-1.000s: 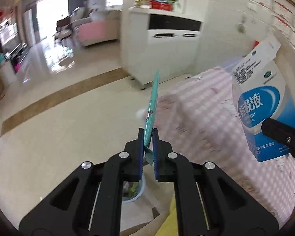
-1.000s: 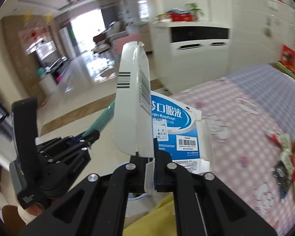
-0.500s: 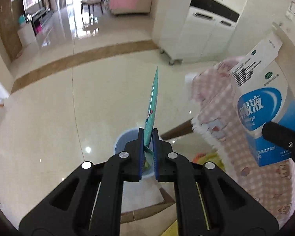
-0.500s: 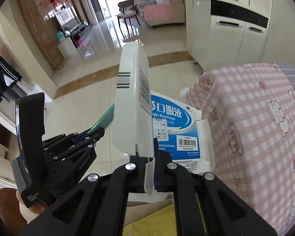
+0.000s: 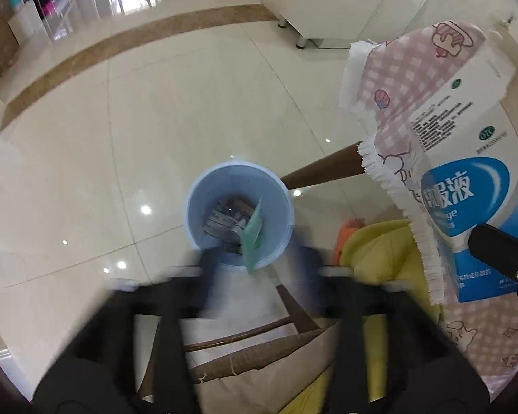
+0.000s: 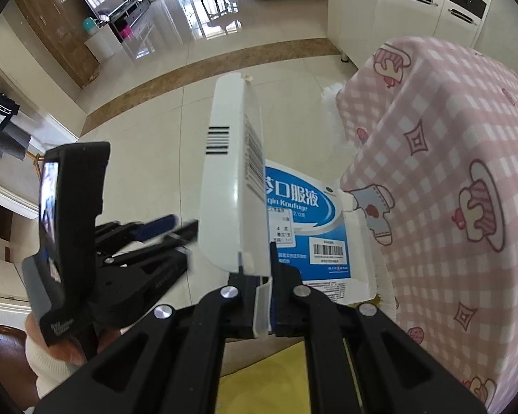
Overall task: Collect trash
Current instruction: 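Carry stick and medicine box over the blue bin and open both tools, then move both tools back over the table toward the black snack pack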
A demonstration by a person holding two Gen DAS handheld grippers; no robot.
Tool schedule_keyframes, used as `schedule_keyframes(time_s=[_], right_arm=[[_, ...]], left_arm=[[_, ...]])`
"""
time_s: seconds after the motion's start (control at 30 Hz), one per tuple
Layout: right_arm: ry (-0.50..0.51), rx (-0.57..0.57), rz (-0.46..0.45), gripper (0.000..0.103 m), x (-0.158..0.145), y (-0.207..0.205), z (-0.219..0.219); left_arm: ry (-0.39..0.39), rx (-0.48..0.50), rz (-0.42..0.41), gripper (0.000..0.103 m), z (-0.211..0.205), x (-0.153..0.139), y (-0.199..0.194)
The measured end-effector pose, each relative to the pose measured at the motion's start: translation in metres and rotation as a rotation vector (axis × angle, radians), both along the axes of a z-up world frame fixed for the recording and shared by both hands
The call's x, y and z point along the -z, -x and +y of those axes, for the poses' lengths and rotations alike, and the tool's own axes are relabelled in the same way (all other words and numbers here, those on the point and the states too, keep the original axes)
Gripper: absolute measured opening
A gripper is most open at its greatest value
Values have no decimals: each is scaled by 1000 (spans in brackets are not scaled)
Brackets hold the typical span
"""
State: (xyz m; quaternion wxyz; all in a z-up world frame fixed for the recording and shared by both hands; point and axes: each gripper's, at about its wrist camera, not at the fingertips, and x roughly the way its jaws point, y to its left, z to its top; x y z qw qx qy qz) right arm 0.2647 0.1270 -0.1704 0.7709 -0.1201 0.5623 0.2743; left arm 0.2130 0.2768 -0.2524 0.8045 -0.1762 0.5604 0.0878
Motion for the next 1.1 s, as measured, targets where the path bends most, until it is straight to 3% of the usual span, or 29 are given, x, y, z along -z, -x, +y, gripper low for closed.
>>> schedule_keyframes(time_s=[0.1,0.23,0.37,0.43,0.47,0.5,0.63,0.87,1.1], right_arm=[[11,1,-11,4,1,-6,1],[24,-10,13,4,7,-13,14],[19,-67,36,8,11,-9,37],[34,-67,35,40,12,-7,46],[38,-75,32,74,11,-6,51],[31,-79,18,80,9,-4,53],[35,-110,-78,80,-1,7,58],[48,-95,-64,80,1,3,42],[41,-47,-58,80,-3,4,23]], left_arm=[[-69,-9,-35,68,1,-8,2],[-72,-38,-46,68,10,-19,10],[-134,-80,-35,69,25,-28,26],[-142,-98,-36,69,34,-34,36],[-151,-111,-40,69,38,-38,42],[-166,-129,-46,71,43,-42,48],[-207,-187,-60,73,58,-54,64],[-214,-193,-93,73,56,-63,66],[-213,-116,-122,75,34,-74,54]])
